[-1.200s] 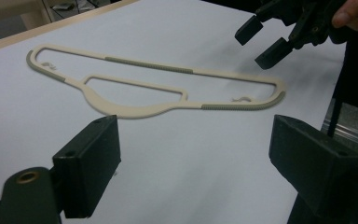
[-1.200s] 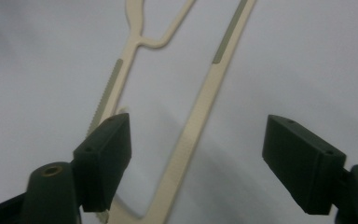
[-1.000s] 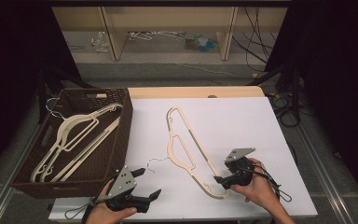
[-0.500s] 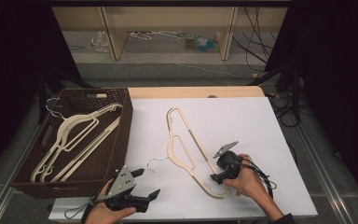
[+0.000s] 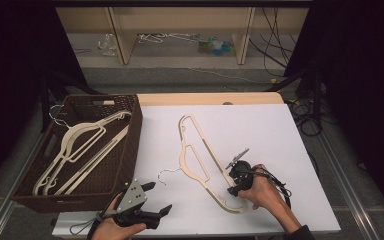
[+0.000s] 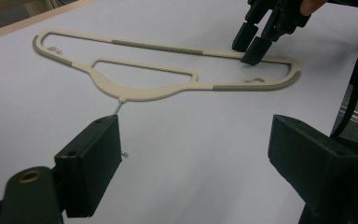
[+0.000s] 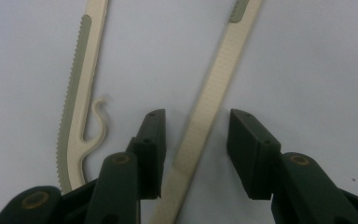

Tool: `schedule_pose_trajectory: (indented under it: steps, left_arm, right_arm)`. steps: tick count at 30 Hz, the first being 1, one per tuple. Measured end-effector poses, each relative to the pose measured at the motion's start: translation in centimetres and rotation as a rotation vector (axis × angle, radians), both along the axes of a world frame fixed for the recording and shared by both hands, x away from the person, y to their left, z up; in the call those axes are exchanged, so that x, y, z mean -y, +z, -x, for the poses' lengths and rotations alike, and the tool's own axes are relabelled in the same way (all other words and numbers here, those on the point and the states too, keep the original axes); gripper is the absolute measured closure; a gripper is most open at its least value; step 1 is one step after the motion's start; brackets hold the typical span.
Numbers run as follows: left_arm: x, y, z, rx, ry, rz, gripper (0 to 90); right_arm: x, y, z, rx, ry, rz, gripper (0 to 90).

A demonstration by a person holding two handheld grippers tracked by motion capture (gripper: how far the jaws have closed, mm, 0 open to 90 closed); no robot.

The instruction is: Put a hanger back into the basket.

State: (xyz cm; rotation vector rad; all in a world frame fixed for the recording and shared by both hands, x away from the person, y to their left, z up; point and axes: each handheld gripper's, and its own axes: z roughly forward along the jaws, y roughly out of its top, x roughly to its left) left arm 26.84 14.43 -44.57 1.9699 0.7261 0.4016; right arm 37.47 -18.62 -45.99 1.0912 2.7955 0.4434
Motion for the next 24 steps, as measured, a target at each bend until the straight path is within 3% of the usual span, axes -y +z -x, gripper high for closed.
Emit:
schedule_pose_trajectory:
  steps: [7,19,24]
  left_arm:
    - [-0.1,0.0,0.0,0.0,0.002,0.001,17.7]
    - [-0.3,0.0,0.1,0.005,0.009,-0.007,19.3]
    - [-0.4,0.0,0.0,0.003,0.012,-0.006,19.6]
  right_arm:
    - [0.0,0.1,0.2,-0.01,0.019,0.018,66.4]
    - [1.0,0.2,-0.2,-0.048,0.025,-0.014,75.1]
    - [1.4,0.1,-0.3,-0.069,-0.036,-0.049,74.6]
